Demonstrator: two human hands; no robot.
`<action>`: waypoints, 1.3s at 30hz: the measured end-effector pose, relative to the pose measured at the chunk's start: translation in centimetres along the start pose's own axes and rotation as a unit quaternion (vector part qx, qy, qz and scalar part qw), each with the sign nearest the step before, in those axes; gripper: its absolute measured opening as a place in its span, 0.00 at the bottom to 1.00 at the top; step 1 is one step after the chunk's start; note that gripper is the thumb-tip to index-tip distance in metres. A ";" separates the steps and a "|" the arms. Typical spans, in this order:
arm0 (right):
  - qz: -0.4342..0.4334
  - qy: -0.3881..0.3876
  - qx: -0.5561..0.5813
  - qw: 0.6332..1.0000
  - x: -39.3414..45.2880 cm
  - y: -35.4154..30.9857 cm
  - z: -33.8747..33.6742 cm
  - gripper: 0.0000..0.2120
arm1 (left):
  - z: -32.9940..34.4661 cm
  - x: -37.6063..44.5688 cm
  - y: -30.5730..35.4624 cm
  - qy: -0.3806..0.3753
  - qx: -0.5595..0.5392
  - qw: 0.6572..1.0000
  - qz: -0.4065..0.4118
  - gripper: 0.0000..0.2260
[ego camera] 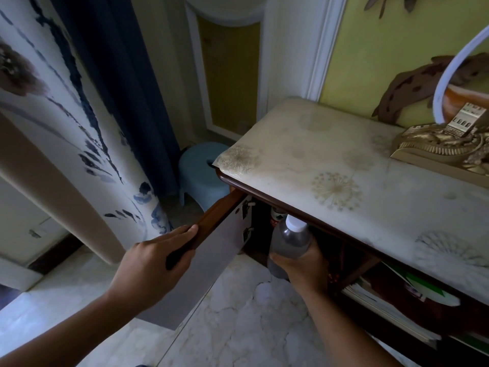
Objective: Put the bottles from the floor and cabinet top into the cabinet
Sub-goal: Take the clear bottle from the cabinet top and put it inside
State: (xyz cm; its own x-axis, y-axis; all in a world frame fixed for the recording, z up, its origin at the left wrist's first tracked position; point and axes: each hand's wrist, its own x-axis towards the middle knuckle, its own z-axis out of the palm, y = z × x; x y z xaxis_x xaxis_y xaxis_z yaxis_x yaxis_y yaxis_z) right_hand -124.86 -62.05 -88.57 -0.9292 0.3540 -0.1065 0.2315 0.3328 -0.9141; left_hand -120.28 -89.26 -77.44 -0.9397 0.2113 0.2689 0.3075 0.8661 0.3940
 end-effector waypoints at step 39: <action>0.059 0.032 -0.060 0.996 2.3 -2.9 1.6 0.29 | 0.1 0.1 -0.2 0.006 0.003 1.000 0.009 0.21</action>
State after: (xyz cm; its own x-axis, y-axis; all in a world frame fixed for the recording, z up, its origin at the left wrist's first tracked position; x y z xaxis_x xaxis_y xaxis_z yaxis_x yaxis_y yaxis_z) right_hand -128.09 -63.63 -86.80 -0.8743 0.4504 -0.1809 0.3737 0.3869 -0.8430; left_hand -120.42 -89.33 -77.57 -0.9324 0.2214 0.2855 0.3229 0.8652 0.3835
